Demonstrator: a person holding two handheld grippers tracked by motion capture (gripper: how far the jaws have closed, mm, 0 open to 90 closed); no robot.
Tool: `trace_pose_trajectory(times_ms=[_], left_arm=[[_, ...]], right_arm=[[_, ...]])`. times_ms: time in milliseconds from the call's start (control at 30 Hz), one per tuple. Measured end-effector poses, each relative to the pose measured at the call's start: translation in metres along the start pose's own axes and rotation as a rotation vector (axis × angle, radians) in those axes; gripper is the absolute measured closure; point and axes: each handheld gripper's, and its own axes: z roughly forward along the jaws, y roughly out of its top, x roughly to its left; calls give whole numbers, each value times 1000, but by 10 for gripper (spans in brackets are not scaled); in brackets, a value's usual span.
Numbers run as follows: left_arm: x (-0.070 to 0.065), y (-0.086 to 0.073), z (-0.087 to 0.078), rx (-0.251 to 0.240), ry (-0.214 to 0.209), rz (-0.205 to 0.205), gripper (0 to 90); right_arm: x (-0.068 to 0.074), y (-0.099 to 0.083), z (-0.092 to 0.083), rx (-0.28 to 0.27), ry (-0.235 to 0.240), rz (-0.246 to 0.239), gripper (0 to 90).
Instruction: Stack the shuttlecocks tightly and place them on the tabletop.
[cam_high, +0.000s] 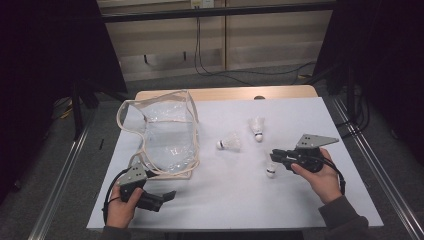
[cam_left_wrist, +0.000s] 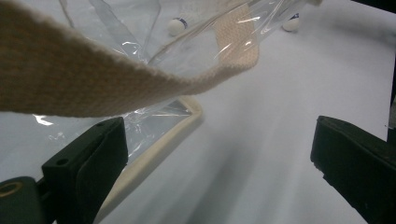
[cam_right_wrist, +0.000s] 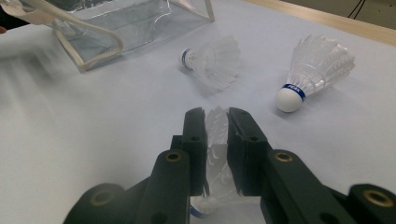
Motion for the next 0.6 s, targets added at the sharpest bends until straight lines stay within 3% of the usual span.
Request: trace_pose_trajectory(times_ms=[300, 600], left_arm=[[0, 0, 0, 0, 2, 3, 38], [0, 1, 1, -1, 1, 5, 39]], right_arm=[[-5, -3, -9, 41, 10, 6, 760], [-5, 0, -5, 41, 52, 14, 865]])
